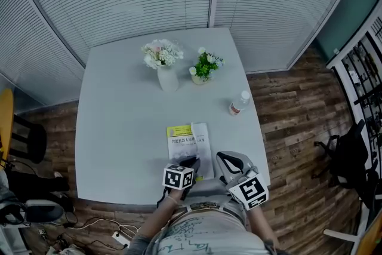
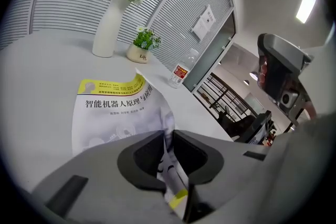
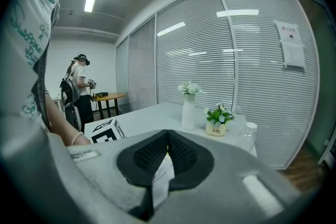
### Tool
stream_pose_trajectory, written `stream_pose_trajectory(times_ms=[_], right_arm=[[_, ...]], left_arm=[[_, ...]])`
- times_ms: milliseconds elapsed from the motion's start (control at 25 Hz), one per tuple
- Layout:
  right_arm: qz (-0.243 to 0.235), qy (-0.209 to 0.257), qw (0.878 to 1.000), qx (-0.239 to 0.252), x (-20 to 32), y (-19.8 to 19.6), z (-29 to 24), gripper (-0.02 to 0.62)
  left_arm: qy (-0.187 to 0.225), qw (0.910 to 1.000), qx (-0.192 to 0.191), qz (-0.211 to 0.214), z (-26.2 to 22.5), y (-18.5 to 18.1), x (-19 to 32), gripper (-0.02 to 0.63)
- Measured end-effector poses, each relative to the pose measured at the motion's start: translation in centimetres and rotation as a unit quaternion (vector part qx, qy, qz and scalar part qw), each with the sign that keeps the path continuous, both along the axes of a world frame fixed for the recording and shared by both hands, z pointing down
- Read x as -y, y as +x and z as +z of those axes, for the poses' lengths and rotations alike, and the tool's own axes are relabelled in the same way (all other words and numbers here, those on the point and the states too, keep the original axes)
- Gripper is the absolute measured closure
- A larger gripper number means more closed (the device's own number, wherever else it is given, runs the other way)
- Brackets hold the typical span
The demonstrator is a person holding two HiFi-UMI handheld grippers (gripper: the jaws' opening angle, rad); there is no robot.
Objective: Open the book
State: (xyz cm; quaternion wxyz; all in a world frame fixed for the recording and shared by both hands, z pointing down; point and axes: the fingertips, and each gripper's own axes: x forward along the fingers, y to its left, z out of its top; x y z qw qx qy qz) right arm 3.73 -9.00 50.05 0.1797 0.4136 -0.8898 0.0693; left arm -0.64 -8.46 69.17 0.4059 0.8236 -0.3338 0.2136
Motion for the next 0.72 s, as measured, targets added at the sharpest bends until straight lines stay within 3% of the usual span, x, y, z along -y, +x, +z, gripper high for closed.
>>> stream_pose_trajectory(times_ms=[200, 440, 560, 720], right_arm=[[-0.007, -0.001, 1.000, 0.002, -0.2, -1.5, 0.1, 0.593], [-0.013, -0.011, 1.000, -0.001, -0.2, -2.9, 0.6, 0.592], [-0.006, -0.008, 1.000, -0.004, 0.1, -3.0, 0.5, 0.592], [0.010, -0.007, 1.000, -0.004, 0.3, -2.6, 0.3, 0.594]], left_arm=[[-0.003, 0.9999, 0.000, -0.016, 0.1, -1.8, 0.0, 0.552], [-0.004, 0.9981, 0.061, -0.011, 1.9, -5.2, -0.7, 0.596], [-0.020, 0.9979, 0.055, -0.028, 2.6, -6.4, -1.0, 0.607], [-0.012, 0.9983, 0.047, -0.033, 1.9, -6.7, -0.3, 0.607]])
